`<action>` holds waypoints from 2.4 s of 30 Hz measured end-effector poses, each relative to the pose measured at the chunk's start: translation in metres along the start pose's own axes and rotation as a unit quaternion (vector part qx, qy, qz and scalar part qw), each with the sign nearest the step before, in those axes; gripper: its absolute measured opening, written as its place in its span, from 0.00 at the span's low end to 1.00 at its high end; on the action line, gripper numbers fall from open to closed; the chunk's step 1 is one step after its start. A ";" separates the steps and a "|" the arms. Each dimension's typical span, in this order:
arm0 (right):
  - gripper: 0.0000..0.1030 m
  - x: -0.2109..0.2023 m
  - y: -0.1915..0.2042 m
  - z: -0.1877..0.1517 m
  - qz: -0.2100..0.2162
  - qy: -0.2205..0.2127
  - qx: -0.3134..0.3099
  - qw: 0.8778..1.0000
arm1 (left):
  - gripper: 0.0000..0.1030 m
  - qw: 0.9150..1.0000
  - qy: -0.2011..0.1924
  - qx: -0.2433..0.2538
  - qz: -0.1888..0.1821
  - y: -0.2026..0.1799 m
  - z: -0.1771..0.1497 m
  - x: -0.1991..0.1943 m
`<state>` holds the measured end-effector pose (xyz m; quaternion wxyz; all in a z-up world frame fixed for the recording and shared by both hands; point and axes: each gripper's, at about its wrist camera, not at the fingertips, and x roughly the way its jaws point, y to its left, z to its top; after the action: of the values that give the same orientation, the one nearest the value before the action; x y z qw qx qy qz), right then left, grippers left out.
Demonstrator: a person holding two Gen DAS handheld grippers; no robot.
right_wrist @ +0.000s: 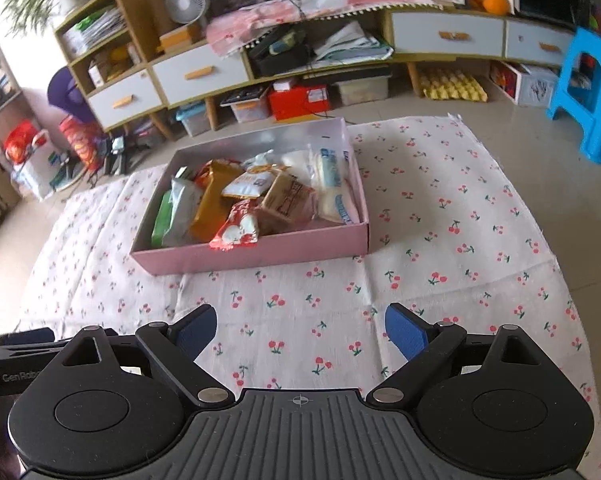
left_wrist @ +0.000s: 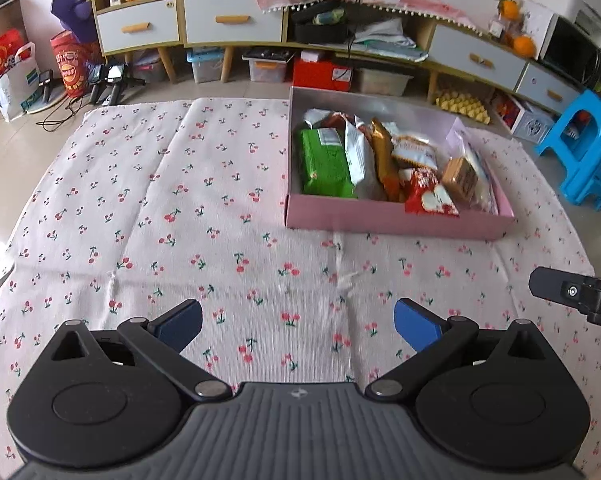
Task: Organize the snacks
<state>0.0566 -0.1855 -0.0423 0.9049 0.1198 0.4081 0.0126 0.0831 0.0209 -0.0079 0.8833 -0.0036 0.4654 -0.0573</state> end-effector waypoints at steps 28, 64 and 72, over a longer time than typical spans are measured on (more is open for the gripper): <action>0.90 -0.005 0.018 -0.001 -0.011 0.007 -0.021 1.000 | 0.99 0.999 -0.016 0.017 0.028 -0.013 -0.006 -0.012; 0.91 0.002 0.018 -0.004 -0.009 0.025 -0.017 0.999 | 0.99 1.000 -0.009 0.016 0.016 -0.013 -0.006 -0.013; 0.91 0.002 0.019 -0.005 -0.009 0.028 -0.016 0.999 | 0.99 1.000 -0.009 0.016 0.016 -0.012 -0.006 -0.014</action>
<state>0.0558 -0.1661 -0.0425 0.8952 0.1013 0.4337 0.0146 0.0693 0.0104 0.0005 0.8880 0.0180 0.4568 -0.0507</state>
